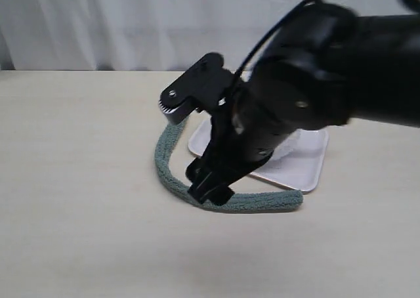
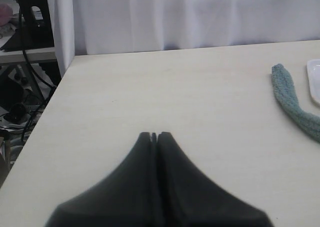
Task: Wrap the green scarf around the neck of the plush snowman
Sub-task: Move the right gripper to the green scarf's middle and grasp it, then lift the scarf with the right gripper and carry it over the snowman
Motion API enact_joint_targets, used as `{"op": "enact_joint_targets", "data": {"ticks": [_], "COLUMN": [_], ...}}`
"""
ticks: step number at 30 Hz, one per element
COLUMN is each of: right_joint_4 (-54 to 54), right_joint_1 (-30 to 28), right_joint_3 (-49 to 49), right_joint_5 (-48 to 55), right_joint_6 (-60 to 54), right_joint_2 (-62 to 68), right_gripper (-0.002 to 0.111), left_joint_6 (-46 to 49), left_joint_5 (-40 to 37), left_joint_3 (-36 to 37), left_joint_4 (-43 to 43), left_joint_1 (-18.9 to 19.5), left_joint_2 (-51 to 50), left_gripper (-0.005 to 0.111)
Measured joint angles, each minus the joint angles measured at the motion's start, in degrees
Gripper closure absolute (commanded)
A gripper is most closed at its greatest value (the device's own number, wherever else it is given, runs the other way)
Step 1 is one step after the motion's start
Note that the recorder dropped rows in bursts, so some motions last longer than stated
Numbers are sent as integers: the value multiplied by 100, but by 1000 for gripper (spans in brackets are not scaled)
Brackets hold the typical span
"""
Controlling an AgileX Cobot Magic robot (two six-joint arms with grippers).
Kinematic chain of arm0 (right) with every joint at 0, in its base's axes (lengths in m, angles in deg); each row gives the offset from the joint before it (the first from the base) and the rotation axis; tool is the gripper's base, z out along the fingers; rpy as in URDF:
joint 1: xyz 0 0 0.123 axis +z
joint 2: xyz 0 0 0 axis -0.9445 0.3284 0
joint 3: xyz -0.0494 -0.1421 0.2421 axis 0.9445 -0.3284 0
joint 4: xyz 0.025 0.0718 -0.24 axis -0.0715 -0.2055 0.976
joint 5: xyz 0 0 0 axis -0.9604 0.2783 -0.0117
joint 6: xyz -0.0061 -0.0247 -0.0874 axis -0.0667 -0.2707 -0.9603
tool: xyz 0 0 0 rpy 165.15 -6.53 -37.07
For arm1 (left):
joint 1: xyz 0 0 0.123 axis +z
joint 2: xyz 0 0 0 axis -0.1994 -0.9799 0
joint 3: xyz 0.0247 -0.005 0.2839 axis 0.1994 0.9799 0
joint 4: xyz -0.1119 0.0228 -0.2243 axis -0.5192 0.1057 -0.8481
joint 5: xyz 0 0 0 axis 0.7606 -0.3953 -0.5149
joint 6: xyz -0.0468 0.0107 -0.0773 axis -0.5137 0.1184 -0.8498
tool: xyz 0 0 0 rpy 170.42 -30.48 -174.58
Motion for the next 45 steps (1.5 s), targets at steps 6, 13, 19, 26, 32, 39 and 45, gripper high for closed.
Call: {"op": "enact_joint_targets", "data": {"ticks": [6,13,19,26,32,39,45], "right_joint_4": [-608,-784,-784,-773,-773,-773,-773], "right_joint_1": [3,-48,-169,-275,-436,-449,-449], "right_joint_3": [812,1736,1921,1921,1924,1970,1970], "right_joint_5": [12,-96,-199,-749,-949,-1114,-1138], "right_joint_6": [-556,-711,-852,-844,-844,-1044,-1080], "right_joint_2": [1278,2287,2774,3173,3438,3514,3547], "right_gripper": [24,28,31,37,45,79,104], "left_joint_6": [0,0,0,0,0,0,0], "left_joint_5": [0,0,0,0,0,0,0], "left_joint_3": [0,0,0,0,0,0,0], "left_joint_4": [0,0,0,0,0,0,0], "left_joint_1": [0,0,0,0,0,0,0], "left_joint_2": [0,0,0,0,0,0,0], "left_gripper": [107,107,107,107,107,107,107]}}
